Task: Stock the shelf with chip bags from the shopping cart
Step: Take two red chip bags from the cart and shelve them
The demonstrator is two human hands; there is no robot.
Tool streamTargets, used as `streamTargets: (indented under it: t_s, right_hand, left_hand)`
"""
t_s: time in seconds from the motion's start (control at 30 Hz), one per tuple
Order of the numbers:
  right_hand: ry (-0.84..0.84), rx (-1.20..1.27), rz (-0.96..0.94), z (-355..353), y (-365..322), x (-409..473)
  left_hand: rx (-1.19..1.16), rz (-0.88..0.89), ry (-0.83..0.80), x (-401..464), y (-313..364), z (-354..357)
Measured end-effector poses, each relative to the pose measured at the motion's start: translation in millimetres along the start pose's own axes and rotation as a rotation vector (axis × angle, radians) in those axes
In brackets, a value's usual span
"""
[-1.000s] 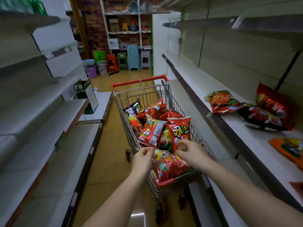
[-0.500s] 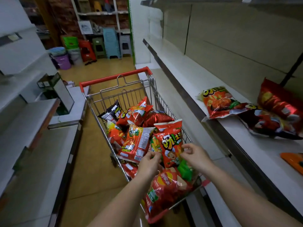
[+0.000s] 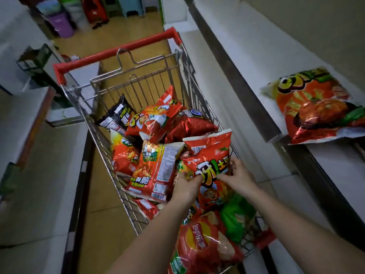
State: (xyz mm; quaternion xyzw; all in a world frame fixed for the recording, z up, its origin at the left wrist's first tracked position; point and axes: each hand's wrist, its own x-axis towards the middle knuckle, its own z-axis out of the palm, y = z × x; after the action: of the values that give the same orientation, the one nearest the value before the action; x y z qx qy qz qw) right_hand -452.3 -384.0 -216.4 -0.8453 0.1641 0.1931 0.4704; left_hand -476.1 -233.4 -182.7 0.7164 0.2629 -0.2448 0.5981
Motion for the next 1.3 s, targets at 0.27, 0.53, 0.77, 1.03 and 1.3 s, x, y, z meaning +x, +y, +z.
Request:
streamTargets:
  t_s: [0.27, 0.53, 0.77, 1.03, 1.3]
  right_hand:
    - [-0.078, 0.167, 0.045, 13, 14, 16]
    - [-0.012, 0.349, -0.039, 21, -2, 17]
    - [-0.141, 0.508, -0.164, 33, -25, 16]
    - [0.275, 0.199, 0.026, 44, -19, 34]
    - [0.256, 0.000, 0.052, 81, -27, 48]
  left_hand:
    - [0.002, -0.029, -0.158, 42, -10, 1]
    - [-0.072, 0.253, -0.183, 46, -15, -21]
    - [0.015, 0.373, -0.117, 46, -9, -50]
    - [0.002, 0.396, 0.148, 37, -5, -74]
    - [0.123, 0.376, 0.202, 34, -19, -94]
